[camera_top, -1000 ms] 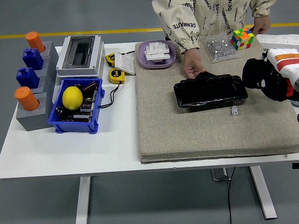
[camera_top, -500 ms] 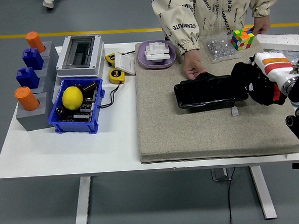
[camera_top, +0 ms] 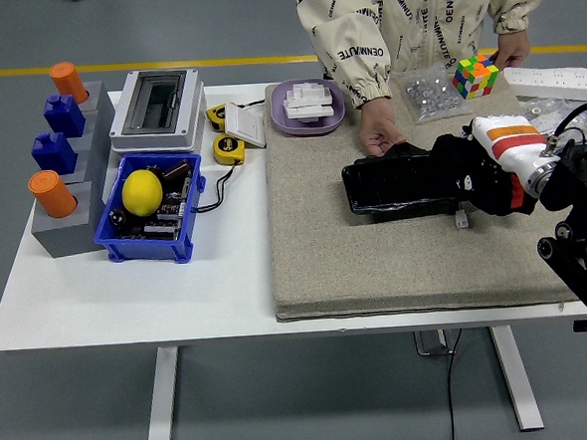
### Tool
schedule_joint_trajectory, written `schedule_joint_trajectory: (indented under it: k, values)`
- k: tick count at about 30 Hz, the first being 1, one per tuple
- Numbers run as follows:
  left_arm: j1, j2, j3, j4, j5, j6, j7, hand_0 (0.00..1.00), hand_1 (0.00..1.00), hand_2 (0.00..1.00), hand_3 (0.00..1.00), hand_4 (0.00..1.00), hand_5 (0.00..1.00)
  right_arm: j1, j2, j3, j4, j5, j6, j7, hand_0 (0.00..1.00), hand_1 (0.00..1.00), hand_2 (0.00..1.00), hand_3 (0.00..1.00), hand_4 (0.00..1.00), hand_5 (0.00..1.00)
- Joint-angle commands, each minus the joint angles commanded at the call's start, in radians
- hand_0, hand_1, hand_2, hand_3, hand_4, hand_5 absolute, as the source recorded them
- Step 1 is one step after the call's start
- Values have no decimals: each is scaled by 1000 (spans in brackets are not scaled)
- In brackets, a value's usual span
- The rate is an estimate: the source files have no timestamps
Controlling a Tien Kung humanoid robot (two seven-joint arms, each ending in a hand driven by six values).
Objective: Pick the rag up,wipe the panel,place it on the desk
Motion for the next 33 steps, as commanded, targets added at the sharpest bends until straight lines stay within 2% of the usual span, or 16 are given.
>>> schedule_joint_trajectory:
  k: [8,18,33]
  values:
    - [0,3,6,1,-2,0,0,603,635,636,561,636,447,18,30,-36,9,2,5,-4,210,307,375,371,901,30]
    - [-4,5,12,0,-3,0,0,603,635,636,561,636,446,63,89,-98,24,7,11,-8,210,307,375,372,901,31]
    - [-9,7,4,2,-1,0,0,603,636,637,561,636,447,118,144,-245,35,33,11,-5,210,307,374,371,900,31]
